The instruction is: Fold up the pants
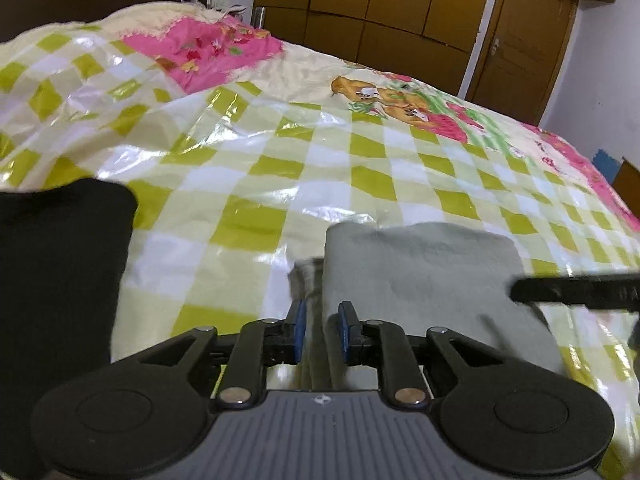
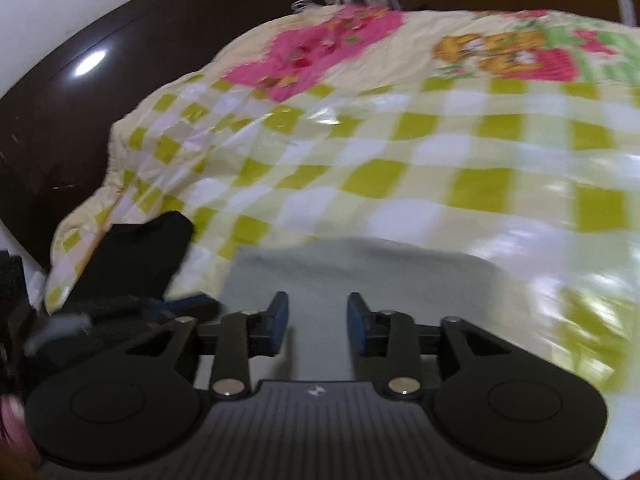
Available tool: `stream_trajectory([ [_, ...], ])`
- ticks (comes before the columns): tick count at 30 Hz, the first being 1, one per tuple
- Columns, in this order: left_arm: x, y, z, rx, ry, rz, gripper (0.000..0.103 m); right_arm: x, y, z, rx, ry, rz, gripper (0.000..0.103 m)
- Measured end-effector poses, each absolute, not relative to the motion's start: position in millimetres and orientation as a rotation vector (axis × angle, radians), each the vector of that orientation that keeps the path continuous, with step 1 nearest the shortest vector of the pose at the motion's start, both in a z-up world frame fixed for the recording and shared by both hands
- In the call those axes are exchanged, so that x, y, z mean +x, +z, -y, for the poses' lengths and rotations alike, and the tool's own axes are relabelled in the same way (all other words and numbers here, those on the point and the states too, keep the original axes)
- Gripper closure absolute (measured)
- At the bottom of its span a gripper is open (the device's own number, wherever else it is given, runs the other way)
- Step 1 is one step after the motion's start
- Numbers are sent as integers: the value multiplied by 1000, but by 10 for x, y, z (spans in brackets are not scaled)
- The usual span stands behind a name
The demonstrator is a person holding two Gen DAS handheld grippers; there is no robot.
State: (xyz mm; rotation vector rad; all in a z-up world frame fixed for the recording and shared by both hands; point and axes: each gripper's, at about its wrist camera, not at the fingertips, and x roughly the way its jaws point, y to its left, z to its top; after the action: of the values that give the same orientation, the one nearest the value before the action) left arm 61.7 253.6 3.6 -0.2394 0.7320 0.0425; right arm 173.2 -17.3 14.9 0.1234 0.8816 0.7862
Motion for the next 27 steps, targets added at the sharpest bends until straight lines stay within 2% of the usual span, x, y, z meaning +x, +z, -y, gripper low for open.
stream_trajectory([
  [4,474,-18,-2510,-254,18,-752,61,1543,57,529,130,693,-951,62],
  [7,428,-49,-2480,-260,2,-767,59,1503,-83,634,216,679,-1025,61],
  [9,435,-66,-2456,-256,-20,-785,50,1477,-119,647,245,689,-1033,59],
  [14,453,-209,-2407,-235,-28,-835,44,1510,-262,504,317,742,-1092,55],
  [17,417,-241,-2404,-281,-28,-856,44,1523,-294,460,338,755,-1095,54],
  [20,412,-218,-2230,-216,-37,-864,45,1531,-289,500,345,746,-1102,81],
  [21,414,-198,-2164,-192,-44,-865,46,1532,-277,526,351,747,-1103,86],
  [23,438,-158,-2038,-194,-80,-865,47,1518,-216,645,358,749,-1090,90],
  [27,557,-87,-1571,-142,-198,-853,48,1478,-89,1020,346,675,-1057,90],
])
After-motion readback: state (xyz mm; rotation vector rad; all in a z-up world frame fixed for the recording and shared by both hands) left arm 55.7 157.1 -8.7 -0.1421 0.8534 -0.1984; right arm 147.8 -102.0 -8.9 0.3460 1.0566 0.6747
